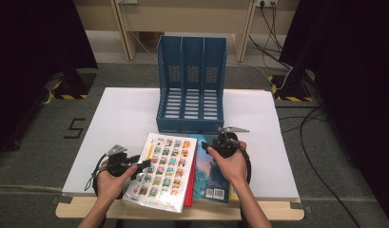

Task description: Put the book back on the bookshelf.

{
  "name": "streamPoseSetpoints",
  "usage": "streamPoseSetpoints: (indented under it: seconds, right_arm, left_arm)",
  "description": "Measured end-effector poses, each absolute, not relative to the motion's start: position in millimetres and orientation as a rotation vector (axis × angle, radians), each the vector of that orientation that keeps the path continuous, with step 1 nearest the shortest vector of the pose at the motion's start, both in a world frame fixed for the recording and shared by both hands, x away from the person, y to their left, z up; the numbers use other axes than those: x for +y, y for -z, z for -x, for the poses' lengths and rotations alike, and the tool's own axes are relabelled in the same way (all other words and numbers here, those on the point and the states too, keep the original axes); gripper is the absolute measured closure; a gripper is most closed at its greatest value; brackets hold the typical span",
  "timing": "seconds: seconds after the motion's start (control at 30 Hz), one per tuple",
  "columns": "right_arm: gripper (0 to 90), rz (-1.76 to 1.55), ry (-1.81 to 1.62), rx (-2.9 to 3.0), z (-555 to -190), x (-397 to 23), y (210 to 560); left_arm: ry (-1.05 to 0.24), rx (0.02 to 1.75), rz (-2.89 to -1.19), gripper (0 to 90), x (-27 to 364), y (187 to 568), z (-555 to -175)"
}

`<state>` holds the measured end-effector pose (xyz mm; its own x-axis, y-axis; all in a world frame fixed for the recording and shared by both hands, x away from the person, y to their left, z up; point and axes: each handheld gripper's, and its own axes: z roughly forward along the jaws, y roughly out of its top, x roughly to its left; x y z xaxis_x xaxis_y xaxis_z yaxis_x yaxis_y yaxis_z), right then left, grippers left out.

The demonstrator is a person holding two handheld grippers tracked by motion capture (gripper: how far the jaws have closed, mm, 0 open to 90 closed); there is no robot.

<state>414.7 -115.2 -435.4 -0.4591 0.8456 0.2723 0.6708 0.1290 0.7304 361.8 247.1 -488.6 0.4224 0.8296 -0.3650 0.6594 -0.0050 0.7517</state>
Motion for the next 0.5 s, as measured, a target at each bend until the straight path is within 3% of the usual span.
streamPoseSetpoints:
  seconds: [0.5]
  right_arm:
    - [47.4,-1.543,-1.231,2.269,-434.2,-92.8,435.2]
  left_arm:
    - [-0.19,1.308,-1.741,40.1,246.9,487.3,-361.2]
